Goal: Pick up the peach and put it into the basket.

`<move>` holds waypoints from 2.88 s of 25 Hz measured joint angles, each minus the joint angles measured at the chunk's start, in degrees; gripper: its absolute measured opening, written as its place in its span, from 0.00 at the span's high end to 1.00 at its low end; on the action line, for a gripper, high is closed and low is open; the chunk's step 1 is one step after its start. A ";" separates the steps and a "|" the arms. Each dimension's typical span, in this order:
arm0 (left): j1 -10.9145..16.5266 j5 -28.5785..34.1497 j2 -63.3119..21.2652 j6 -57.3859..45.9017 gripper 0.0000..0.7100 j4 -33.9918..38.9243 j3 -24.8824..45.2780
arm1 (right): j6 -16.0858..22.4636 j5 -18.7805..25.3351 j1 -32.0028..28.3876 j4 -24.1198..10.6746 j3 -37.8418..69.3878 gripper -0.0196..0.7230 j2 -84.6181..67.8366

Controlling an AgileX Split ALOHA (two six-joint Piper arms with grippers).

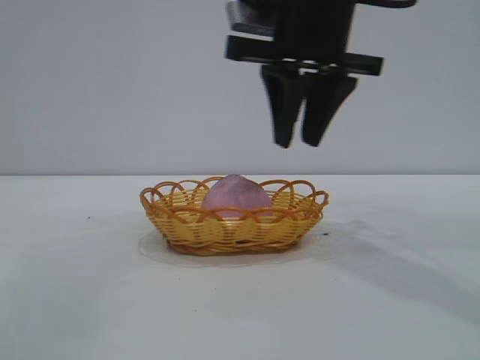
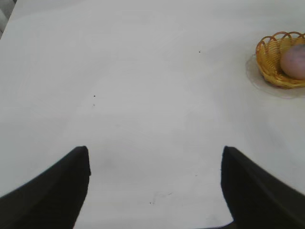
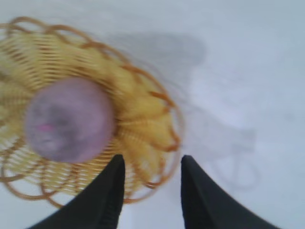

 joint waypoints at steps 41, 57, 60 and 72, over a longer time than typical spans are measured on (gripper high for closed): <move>0.00 0.00 0.00 0.00 0.24 0.00 0.00 | 0.22 13.08 -26.41 -1.84 20.87 0.34 -48.11; 0.00 0.00 0.00 0.00 0.24 0.00 0.00 | 1.93 13.75 -26.41 0.45 46.52 0.34 -90.49; 0.00 0.00 0.00 0.00 0.24 0.00 0.00 | 1.93 12.25 -26.41 0.45 52.06 0.34 -96.73; 0.00 0.00 0.00 0.00 0.24 0.00 0.00 | 1.57 9.40 -24.53 0.42 58.20 0.34 -113.40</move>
